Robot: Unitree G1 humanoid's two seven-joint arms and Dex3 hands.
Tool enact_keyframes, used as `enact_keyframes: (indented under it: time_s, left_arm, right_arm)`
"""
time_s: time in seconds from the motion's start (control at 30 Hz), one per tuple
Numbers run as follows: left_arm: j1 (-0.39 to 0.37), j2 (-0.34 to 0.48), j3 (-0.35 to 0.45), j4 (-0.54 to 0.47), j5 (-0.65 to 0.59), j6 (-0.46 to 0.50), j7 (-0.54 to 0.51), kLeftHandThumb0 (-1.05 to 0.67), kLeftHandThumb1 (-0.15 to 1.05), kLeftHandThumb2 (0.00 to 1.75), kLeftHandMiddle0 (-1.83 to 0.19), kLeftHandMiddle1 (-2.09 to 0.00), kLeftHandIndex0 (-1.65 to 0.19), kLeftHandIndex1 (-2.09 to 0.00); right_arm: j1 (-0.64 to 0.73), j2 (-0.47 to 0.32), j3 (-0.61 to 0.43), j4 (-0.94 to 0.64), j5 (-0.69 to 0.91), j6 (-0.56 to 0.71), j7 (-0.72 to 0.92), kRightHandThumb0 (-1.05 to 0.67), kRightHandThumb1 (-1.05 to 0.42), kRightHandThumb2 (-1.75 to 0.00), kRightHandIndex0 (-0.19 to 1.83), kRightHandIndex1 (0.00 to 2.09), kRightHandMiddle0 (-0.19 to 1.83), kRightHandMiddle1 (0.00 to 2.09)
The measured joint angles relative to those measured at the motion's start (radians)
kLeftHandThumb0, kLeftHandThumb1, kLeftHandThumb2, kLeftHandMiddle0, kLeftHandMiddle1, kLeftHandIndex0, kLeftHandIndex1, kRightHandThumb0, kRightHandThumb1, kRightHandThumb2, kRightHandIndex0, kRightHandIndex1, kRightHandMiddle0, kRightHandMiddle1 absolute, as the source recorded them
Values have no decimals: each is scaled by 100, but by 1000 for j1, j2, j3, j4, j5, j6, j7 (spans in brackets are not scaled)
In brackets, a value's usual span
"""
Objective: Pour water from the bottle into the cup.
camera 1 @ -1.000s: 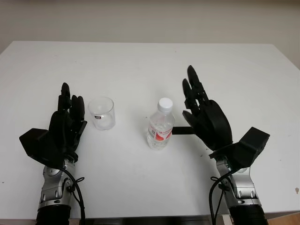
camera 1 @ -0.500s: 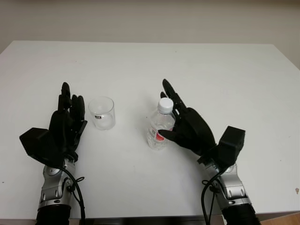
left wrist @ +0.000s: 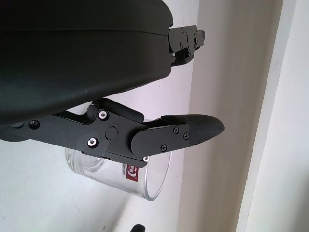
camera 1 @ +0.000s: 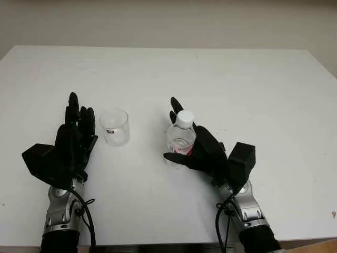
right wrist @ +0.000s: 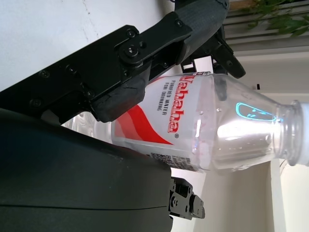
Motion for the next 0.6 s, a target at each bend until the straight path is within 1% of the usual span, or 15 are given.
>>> enact_keyframes:
  time_s: [0.1,0.13,0.17,0.2,0.23,0.27,0.3,0.37,0.43,0.47,0.5,0.6]
  left_arm:
    - [0,0,0,0,0,-9,0,-63,105,50,13,-6,13,-5]
    - [0,0,0,0,0,-10,0,-64,105,50,13,-6,13,-6]
    - [0,0,0,0,0,-11,1,-64,105,49,12,-6,13,-6]
    - [0,0,0,0,0,-13,4,-64,105,49,12,-6,12,-6]
    - [0,0,0,0,3,-16,8,-64,105,50,12,-6,12,-6]
    - [0,0,0,0,7,-18,14,-64,105,51,12,-6,12,-6]
    - [0,0,0,0,11,-19,17,-64,105,51,12,-6,12,-6]
    - [0,0,0,0,15,-22,21,-64,105,51,12,-6,12,-6]
    - [0,0,1,0,15,-23,22,-64,105,52,12,-6,12,-6]
    - [0,0,1,0,15,-24,22,-64,105,52,12,-6,12,-6]
    - [0,0,2,1,14,-24,22,-64,105,52,11,-6,12,-6]
    - [0,0,5,1,14,-30,24,-63,105,51,10,-6,11,-6]
  right_arm:
    - [-2,14,-1,17,-2,-24,-16,-90,-81,-5,-19,0,-19,0]
    - [-2,20,-2,22,-7,-33,-28,-86,-81,-5,-13,3,-14,3]
    - [-1,27,-1,26,-17,-42,-45,-78,-79,-5,-3,29,-10,42]
    - [-1,32,-1,28,-25,-52,-62,-71,-79,-5,-5,89,-15,102]
    - [-1,37,-1,29,-35,-65,-79,-63,-80,-6,-3,147,-14,154]
    - [-1,41,-1,30,-44,-78,-93,-52,-82,-6,41,184,13,187]
    - [-1,43,0,30,-54,-88,-102,-46,-85,-6,70,196,36,198]
    - [-1,42,9,32,-88,-115,-120,-43,-93,-7,120,207,89,207]
    - [-2,37,22,33,-119,-144,-131,-44,-98,-7,140,209,115,209]
    - [-4,35,30,33,-135,-151,-135,-45,-102,-8,154,209,134,209]
    - [-7,34,36,33,-146,-152,-141,-44,-103,-8,163,209,147,209]
    - [-11,27,47,26,-171,-149,-152,-40,-105,-12,180,209,175,209]
